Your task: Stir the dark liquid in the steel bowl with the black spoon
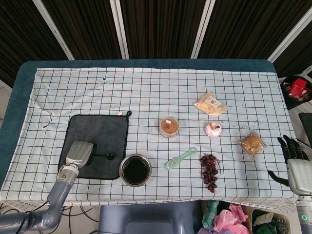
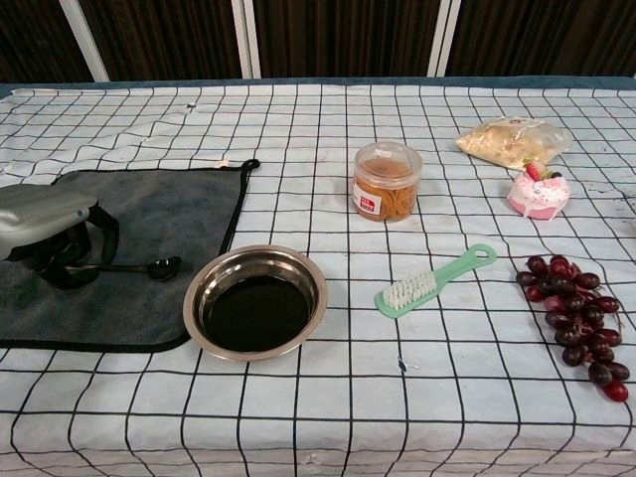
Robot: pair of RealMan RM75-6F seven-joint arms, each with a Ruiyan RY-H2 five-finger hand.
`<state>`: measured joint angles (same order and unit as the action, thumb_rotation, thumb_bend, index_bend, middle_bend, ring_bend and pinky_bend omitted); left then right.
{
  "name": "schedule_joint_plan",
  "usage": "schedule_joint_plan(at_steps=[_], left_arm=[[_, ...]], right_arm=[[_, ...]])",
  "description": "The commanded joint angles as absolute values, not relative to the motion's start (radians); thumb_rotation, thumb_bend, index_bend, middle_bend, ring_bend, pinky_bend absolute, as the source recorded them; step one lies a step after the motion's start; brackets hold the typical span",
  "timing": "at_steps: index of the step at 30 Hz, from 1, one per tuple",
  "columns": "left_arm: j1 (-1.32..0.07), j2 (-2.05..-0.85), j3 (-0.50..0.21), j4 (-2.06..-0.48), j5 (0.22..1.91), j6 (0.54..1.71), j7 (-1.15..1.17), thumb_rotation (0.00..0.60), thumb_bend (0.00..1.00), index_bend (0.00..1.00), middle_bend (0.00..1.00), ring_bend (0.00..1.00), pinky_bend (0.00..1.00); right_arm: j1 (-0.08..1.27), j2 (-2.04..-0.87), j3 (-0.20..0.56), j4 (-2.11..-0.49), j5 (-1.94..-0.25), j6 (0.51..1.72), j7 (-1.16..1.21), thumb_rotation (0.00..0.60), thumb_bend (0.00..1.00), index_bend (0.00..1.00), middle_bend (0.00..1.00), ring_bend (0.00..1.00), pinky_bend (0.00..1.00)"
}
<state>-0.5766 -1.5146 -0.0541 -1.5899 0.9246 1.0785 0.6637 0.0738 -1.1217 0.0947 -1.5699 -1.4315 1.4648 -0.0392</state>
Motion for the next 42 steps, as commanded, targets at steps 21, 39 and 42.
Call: schedule_joint_plan(at_steps=[21,39,42], left_arm=[[-0.588,-1.514,-0.048,-1.593,0.913,1.073,0.657,0.6,0.42,0.54,0.89,0.8,0.73],[-0.585,-1.505,-0.054,-1.598,0.928,1.086,0.629,0.6,0.47,0.56,0.89,0.8,0.73],[-0.584,-1.495,-0.057,-1.616,0.935,1.096,0.628,0.6,0.47,0.56,0.89,0.8,0.73]], right_arm=[[0.075,-1.122,0.092,-1.573,-1.431,1.46,-0.042,0.6,0.11,0.04,0.01,0.04,0.22],[0.072,-1.12,0.092,-1.574,-1.436,1.467,-0.04,0.6,0.11,0.04,0.01,0.04,0.22],[0.072,-1.119,0.091,-1.575,-1.437,1.467,-0.04,0.6,0.11,0.04,0.01,0.04,0.22]])
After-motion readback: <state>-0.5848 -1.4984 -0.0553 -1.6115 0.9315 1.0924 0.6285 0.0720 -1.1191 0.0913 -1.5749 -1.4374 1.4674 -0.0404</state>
